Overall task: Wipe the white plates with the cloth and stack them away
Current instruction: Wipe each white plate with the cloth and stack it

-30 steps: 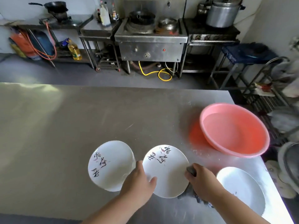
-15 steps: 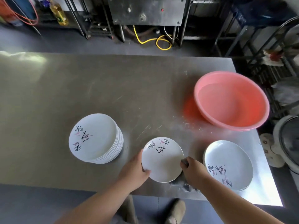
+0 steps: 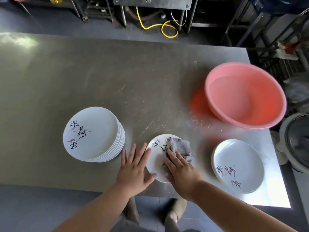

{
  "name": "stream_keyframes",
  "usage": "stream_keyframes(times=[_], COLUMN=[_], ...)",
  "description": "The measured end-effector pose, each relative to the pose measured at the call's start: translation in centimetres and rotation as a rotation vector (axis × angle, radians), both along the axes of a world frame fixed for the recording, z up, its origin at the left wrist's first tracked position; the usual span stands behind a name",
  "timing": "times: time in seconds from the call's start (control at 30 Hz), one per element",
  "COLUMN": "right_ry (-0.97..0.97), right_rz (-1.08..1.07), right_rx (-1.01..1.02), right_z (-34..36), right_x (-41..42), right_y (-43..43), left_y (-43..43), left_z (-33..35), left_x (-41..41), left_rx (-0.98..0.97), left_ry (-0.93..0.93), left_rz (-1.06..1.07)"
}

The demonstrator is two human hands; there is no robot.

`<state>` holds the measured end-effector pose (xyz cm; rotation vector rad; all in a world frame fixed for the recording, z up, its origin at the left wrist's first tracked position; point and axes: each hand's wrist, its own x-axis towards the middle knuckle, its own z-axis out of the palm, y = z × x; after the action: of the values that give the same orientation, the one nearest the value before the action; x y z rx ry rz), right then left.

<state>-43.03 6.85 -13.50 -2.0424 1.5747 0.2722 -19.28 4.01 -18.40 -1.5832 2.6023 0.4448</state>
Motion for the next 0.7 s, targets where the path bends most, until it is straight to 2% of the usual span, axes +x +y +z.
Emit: stream_keyframes(times=[0.07,0.2,0.3,0.43,0.5,0.57,0.63,0.7], right_ry=[0.058,0.204,0.173,0.17,0.163,0.21,0.272,0.288], right_rz=[0.065,0.002,0.041,0.344,0.417,0.39,0.289,0.174], right_rx=[0.025,-0.004,0.043,0.053,0.092,0.061,-0.005,0.02], right_z=[-1.0,-1.4,-1.5,-1.6,-1.3,-0.9,-0.4,-0.6], right_x=[-0.1,-0.4,1.3,1.9,0.1,-1.9,-2.4,-1.3], right_y=[1.0,-0.7,-2.3,0.2,1.8,1.8,0.6,-1.0], left_y=[-0.1,-0.2,-0.3,-0.3,-0.3,-0.3,-0.3,-0.2], left_z=[-0.6,-1.2,-1.3,-1.5,-1.5,-1.6,-1.7,-1.7], left_x=[0.1,0.4,0.3,0.3,0.3,0.3,0.3,0.2], left_rx=[-0.006,-0.006,0.004,0.0,-0.005,-0.011,-0.014,-0.013], left_ry=[0.002,-0.004,-0.015,-0.021,-0.014,-0.006,0.001,0.005], left_rz=[0.0,-0.007,0.002,-0.002,-0.007,-0.014,-0.014,-0.016])
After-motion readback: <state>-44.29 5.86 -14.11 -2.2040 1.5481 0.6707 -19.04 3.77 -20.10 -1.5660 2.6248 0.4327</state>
